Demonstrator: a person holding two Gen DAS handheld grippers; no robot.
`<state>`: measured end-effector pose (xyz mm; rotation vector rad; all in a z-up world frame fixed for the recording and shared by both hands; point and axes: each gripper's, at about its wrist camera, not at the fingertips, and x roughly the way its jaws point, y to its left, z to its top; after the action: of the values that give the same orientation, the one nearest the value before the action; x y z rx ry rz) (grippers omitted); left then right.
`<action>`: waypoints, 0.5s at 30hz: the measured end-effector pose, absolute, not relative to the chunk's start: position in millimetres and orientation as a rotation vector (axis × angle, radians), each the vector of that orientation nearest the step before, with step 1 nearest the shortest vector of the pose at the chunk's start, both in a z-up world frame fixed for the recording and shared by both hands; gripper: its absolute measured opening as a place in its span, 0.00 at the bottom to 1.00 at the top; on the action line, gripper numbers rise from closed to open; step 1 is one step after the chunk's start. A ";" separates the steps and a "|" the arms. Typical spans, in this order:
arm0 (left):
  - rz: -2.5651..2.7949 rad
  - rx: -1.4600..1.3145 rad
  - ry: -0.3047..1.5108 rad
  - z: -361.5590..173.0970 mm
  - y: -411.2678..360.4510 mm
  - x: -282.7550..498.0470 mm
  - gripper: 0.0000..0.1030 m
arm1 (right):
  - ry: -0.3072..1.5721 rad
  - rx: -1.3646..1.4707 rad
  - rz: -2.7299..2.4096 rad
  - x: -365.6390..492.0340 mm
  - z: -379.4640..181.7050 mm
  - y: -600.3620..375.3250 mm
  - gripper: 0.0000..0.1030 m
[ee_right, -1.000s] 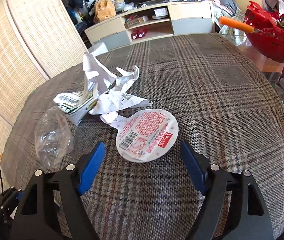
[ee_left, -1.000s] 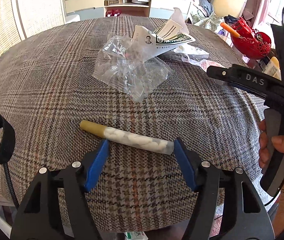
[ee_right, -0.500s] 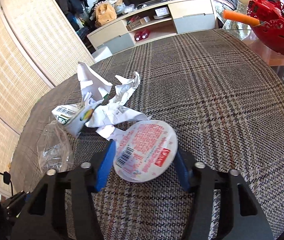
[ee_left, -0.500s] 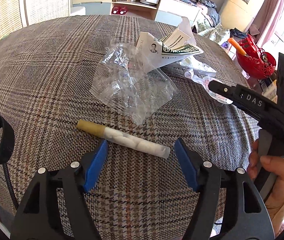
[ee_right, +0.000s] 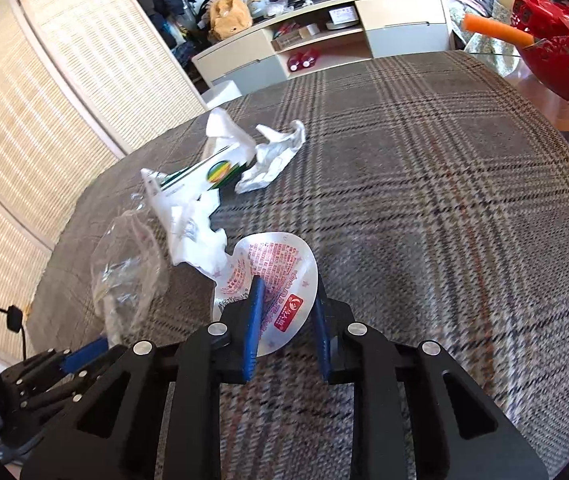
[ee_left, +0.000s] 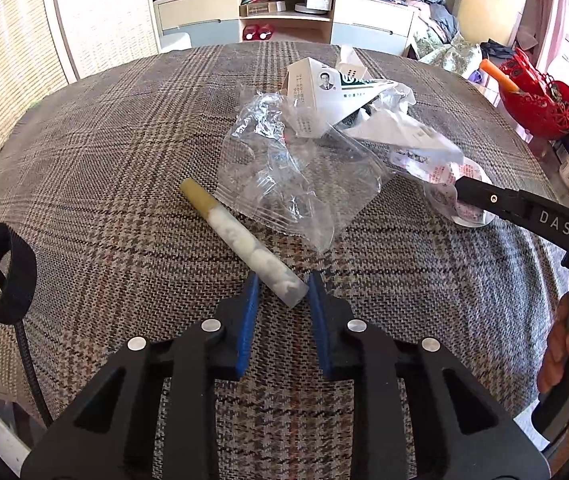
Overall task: Collect trash
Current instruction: 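Grasp the white stick with the left tool while the right grasps the round lid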
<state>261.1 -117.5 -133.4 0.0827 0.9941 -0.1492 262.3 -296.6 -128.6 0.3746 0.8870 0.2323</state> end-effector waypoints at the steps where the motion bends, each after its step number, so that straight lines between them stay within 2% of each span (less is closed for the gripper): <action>1: -0.149 0.097 0.990 -133.8 -118.4 259.2 0.22 | 0.886 0.381 0.245 259.3 -128.2 -294.8 0.23; 15: -0.139 0.160 1.007 -133.8 -127.6 259.1 0.21 | 0.876 0.404 0.236 221.5 -127.6 -301.8 0.23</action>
<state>259.1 -127.6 -133.8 0.1600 1.0074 -0.1386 221.5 -301.8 -127.6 0.4036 0.8760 0.2362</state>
